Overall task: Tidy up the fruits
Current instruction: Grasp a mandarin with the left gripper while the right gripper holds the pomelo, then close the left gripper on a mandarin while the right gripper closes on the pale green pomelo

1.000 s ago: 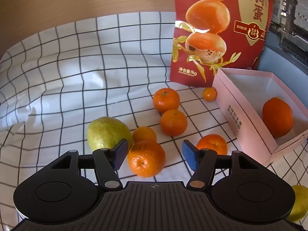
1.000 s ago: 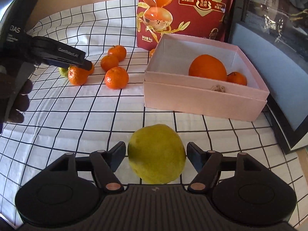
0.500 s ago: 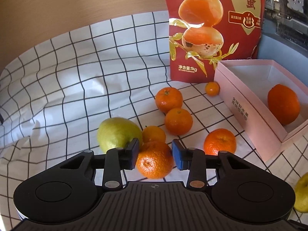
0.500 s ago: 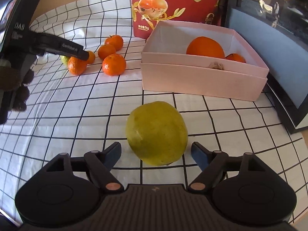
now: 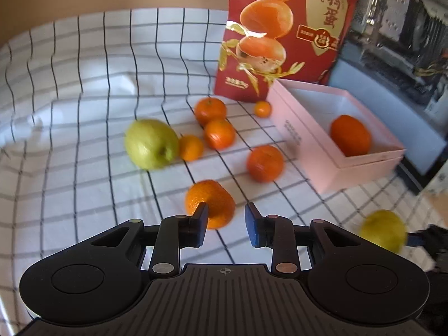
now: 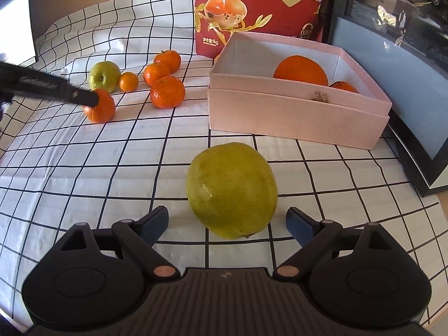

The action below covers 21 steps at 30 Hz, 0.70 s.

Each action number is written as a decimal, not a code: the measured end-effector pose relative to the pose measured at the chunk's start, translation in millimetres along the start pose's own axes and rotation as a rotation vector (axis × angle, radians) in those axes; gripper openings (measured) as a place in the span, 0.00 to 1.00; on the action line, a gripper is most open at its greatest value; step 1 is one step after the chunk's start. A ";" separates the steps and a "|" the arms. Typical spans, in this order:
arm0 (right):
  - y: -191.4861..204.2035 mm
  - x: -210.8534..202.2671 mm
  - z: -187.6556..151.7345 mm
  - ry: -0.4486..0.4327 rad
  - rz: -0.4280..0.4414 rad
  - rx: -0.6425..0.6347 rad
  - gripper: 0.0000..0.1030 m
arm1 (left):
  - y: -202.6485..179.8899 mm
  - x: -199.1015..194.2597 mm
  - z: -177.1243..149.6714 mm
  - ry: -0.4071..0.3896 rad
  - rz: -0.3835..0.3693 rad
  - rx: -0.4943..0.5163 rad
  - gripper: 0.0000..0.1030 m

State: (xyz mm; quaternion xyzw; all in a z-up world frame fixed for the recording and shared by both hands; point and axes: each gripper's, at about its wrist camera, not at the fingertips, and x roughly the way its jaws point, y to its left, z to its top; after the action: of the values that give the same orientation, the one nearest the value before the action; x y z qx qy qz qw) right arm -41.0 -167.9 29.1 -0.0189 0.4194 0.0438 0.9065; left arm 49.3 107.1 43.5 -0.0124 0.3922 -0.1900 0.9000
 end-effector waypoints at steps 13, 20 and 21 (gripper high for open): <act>-0.7 1.2 -2.1 -0.008 -0.018 0.019 0.96 | 1.5 -7.6 -1.2 -0.023 0.078 0.025 0.36; -1.2 0.8 -4.4 -0.009 -0.015 0.016 0.97 | 13.3 1.6 3.0 0.006 0.084 0.007 0.42; -1.4 0.8 -4.6 -0.010 -0.015 0.017 0.97 | 9.8 2.0 2.5 -0.003 0.069 0.035 0.45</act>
State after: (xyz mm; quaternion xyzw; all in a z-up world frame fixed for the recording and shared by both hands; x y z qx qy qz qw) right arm -43.8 -169.6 25.4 -0.0143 0.4149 0.0336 0.9091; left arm 55.6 115.2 42.1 0.0165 0.3877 -0.1656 0.9066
